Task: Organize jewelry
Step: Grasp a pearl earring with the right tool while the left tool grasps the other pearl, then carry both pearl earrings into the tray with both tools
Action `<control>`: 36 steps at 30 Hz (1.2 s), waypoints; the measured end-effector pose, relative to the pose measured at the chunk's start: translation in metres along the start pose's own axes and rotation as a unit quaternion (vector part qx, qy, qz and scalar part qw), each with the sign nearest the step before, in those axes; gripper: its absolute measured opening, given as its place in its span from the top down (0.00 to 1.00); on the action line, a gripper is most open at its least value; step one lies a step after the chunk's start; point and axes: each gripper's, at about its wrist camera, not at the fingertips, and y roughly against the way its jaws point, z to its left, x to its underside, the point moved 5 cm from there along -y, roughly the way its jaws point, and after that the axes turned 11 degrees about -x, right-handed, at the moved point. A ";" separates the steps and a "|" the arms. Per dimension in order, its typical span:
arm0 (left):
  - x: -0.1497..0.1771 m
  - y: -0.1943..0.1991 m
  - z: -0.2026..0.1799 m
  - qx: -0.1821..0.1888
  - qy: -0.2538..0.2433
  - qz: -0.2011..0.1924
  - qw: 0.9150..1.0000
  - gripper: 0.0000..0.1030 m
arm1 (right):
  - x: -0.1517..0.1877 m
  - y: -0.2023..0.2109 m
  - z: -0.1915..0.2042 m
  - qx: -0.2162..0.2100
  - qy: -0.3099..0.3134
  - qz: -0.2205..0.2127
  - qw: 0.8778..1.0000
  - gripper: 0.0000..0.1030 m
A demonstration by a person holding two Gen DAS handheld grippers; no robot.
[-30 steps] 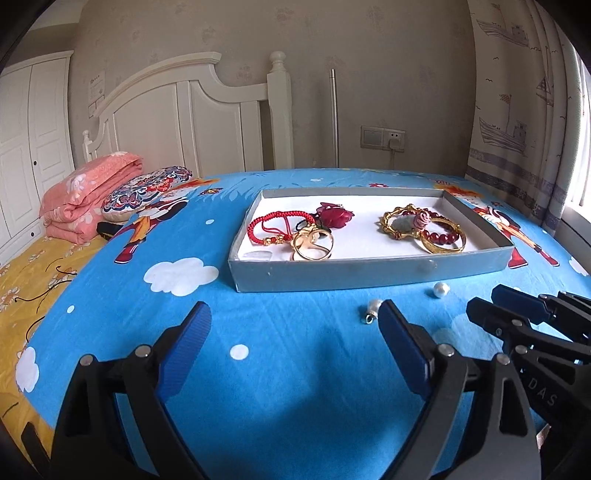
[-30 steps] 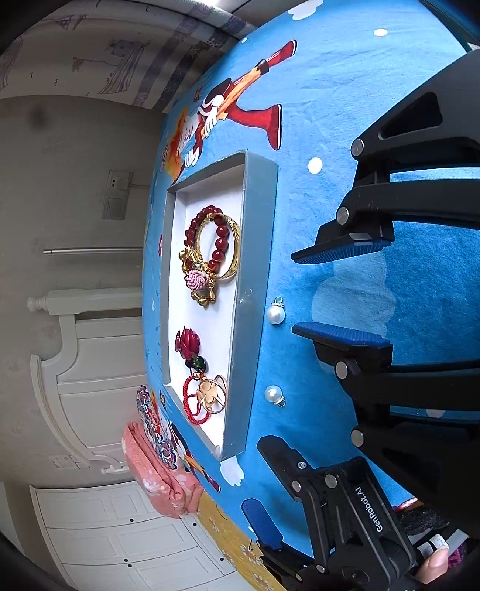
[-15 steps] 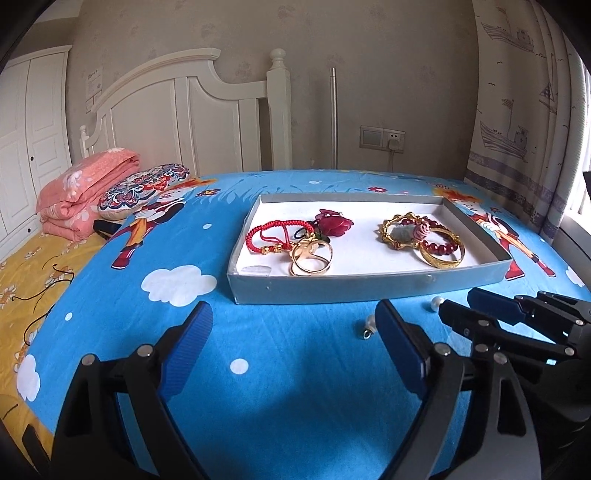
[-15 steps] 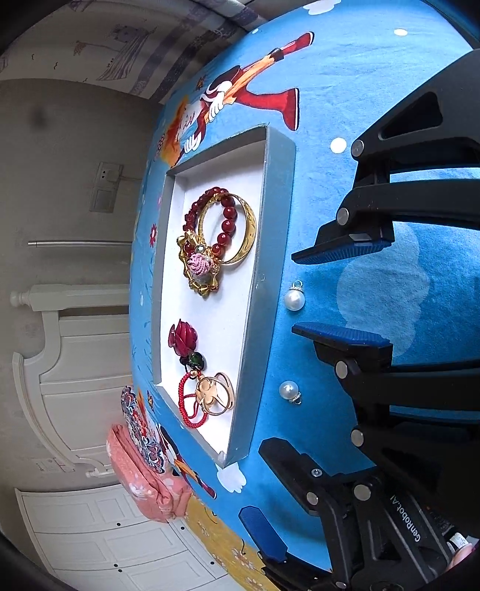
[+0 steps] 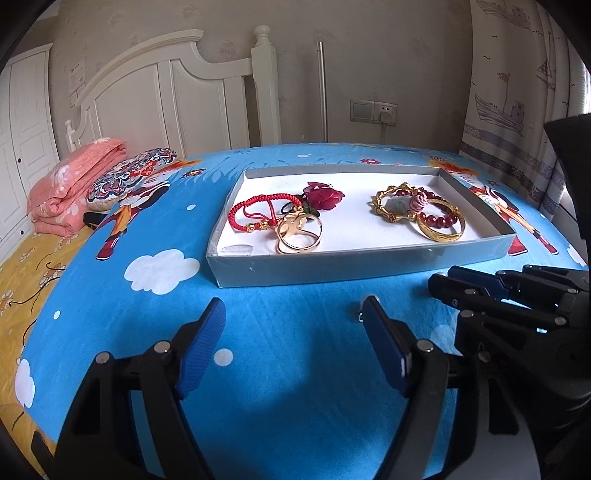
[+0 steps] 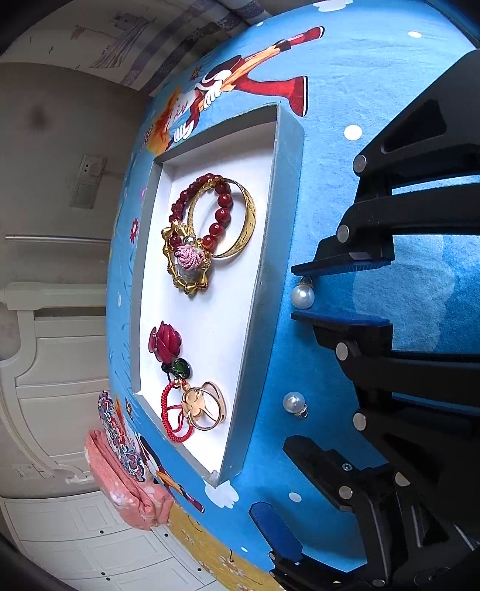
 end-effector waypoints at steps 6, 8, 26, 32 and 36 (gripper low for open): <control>-0.002 -0.005 -0.013 0.017 -0.004 0.023 1.000 0.29 | 0.005 0.016 -0.014 0.007 -0.019 -0.025 0.999 0.83; -0.004 -0.007 -0.021 0.020 -0.009 0.026 0.999 0.33 | 0.007 0.022 -0.021 0.007 -0.024 -0.031 0.999 0.83; -0.002 -0.010 -0.018 0.036 0.026 0.027 0.999 0.87 | 0.028 0.036 -0.021 -0.002 -0.025 -0.058 0.998 0.83; 0.012 0.000 -0.009 0.029 0.038 0.009 0.999 0.87 | 0.037 0.045 -0.014 -0.004 -0.017 -0.077 0.997 0.83; 0.019 0.010 -0.005 0.018 0.038 -0.017 0.999 0.87 | 0.043 0.049 -0.012 -0.008 -0.018 -0.094 0.995 0.83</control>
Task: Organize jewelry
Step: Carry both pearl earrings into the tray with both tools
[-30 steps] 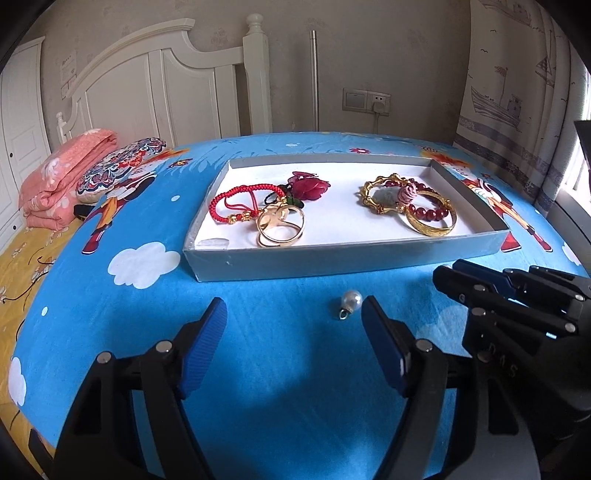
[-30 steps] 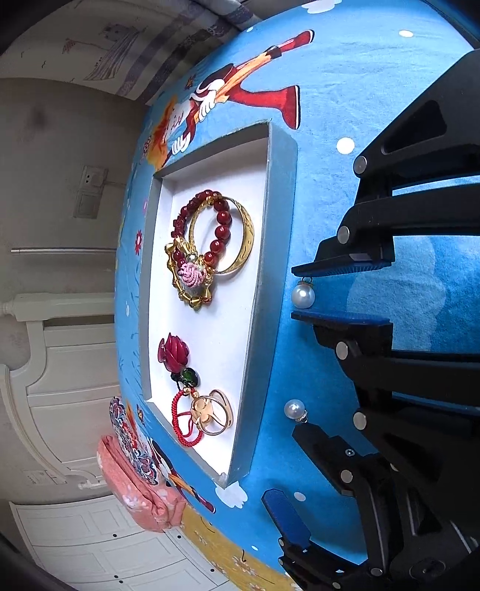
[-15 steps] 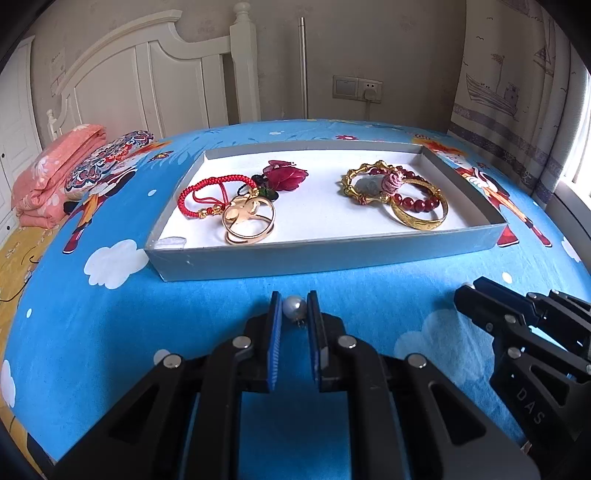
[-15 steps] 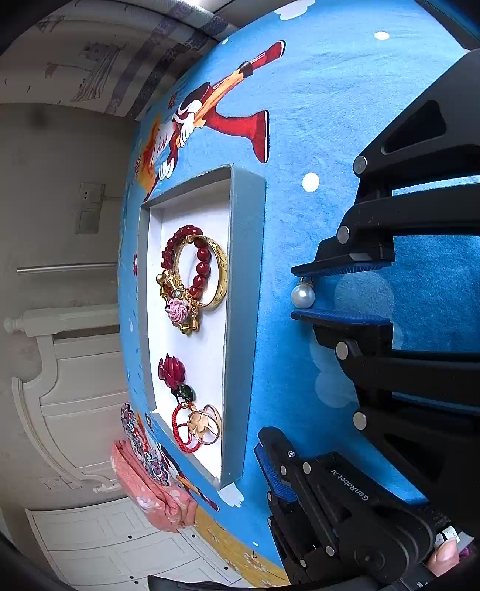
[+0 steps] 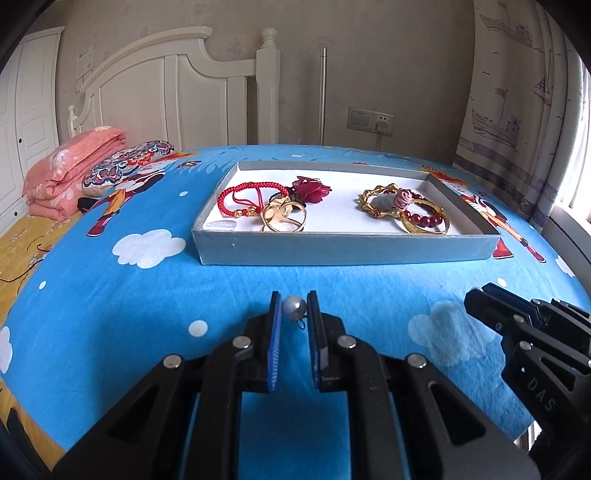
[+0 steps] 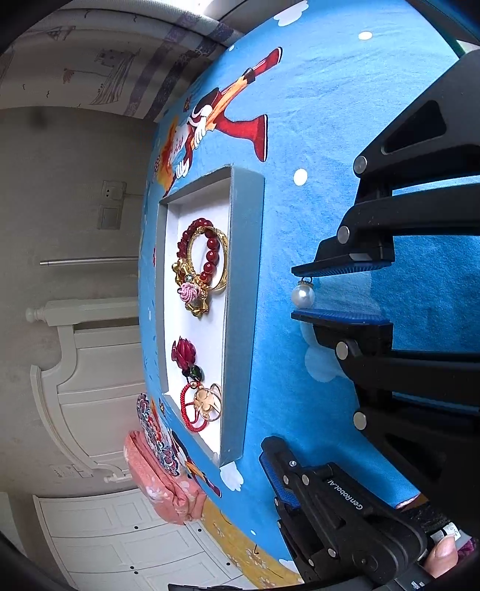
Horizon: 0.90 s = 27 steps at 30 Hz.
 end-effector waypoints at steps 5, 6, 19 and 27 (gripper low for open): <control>0.006 0.007 0.000 0.005 0.012 -0.010 1.000 0.87 | 0.006 0.010 0.004 0.002 0.013 -0.028 1.000 0.83; 0.008 0.008 0.000 0.006 0.011 -0.011 1.000 0.87 | 0.007 0.011 0.005 0.003 0.015 -0.032 0.999 0.83; 0.011 0.010 0.000 0.005 0.014 -0.017 1.000 0.87 | 0.007 0.014 0.008 0.004 0.022 -0.044 0.999 0.83; -0.006 0.010 0.002 0.009 0.017 -0.023 1.000 0.87 | -0.013 0.011 0.010 0.008 0.031 -0.053 0.998 0.83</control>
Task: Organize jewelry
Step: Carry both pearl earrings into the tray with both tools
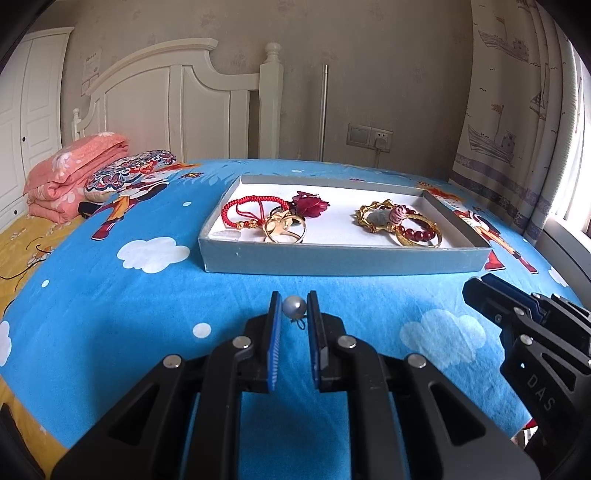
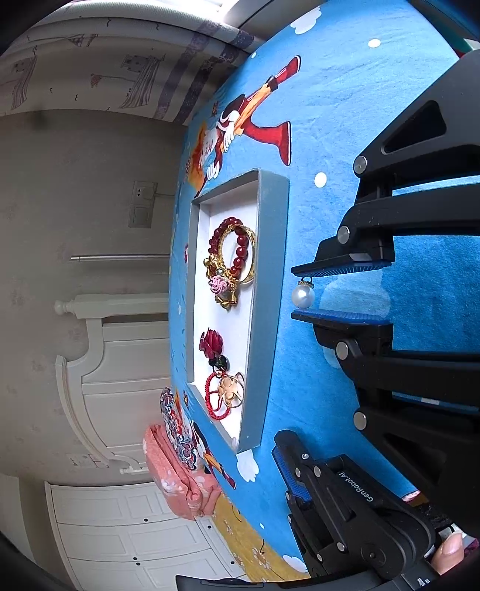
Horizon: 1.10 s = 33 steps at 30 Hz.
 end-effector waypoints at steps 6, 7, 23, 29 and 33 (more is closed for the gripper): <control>-0.023 -0.007 -0.007 0.004 -0.006 0.007 1.000 0.87 | -0.020 -0.011 -0.001 0.000 0.003 0.012 1.000 0.83; -0.027 -0.008 -0.008 0.005 -0.007 0.008 1.000 0.87 | -0.023 -0.013 -0.002 -0.001 0.003 0.016 1.000 0.83; -0.090 -0.057 -0.031 0.012 -0.019 0.024 0.999 0.87 | -0.071 -0.051 -0.033 0.012 -0.004 0.035 0.999 0.83; -0.100 -0.078 -0.045 0.013 -0.037 0.039 0.998 0.87 | -0.081 -0.071 -0.048 0.019 -0.010 0.055 0.998 0.83; -0.099 -0.089 -0.048 0.014 -0.036 0.053 0.998 0.87 | -0.084 -0.075 -0.052 0.022 -0.009 0.060 0.998 0.83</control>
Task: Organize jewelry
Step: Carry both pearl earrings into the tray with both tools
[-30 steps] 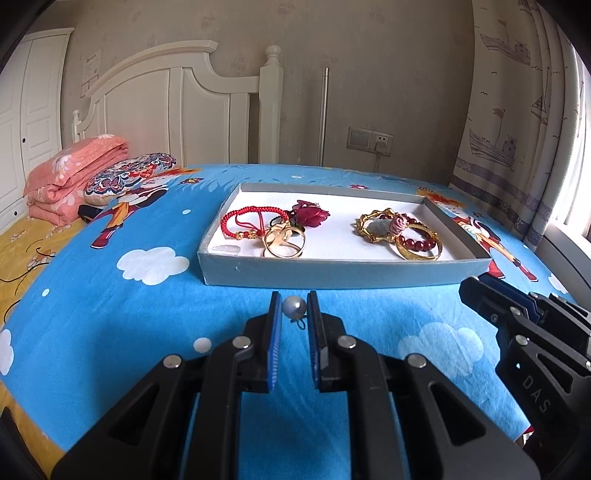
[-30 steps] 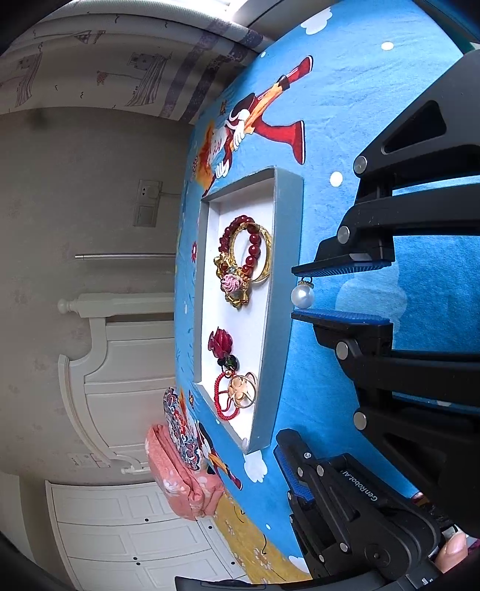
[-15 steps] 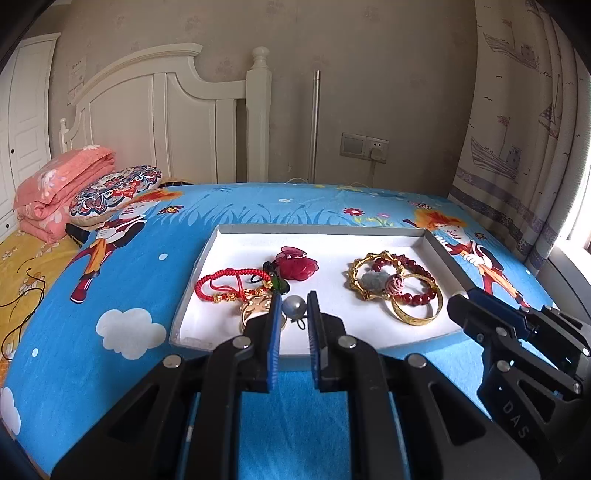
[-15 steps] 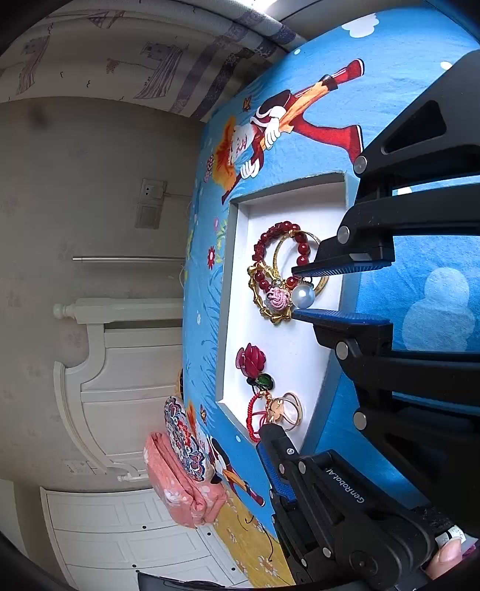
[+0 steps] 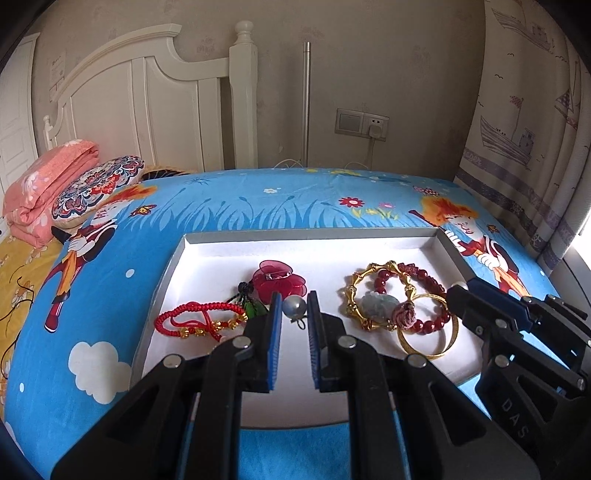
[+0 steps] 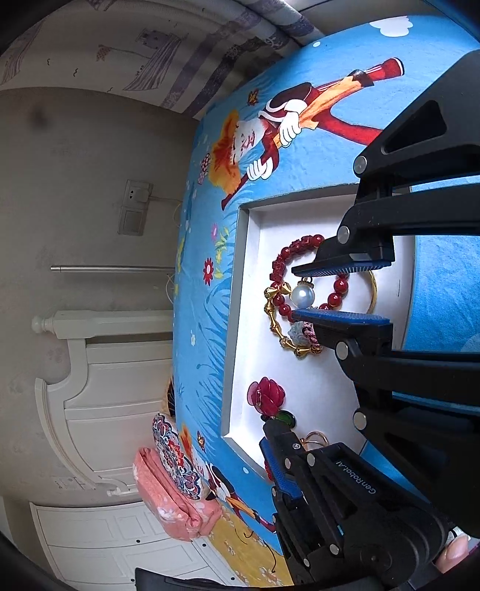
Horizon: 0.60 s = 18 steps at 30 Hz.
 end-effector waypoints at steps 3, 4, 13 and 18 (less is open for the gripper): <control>0.001 -0.006 -0.001 0.002 0.000 0.010 1.000 0.87 | 0.001 -0.002 -0.002 0.001 0.001 0.004 1.000 0.83; 0.002 -0.007 -0.002 0.001 -0.001 0.011 1.000 0.87 | 0.001 -0.003 -0.002 0.001 0.001 0.005 1.000 0.82; 0.001 -0.013 -0.003 -0.010 -0.005 0.015 1.000 0.87 | 0.006 -0.013 -0.005 0.002 -0.004 0.018 1.000 0.82; -0.001 -0.018 0.001 -0.014 0.000 0.020 1.000 0.87 | 0.005 -0.018 -0.006 0.005 -0.003 0.022 1.000 0.82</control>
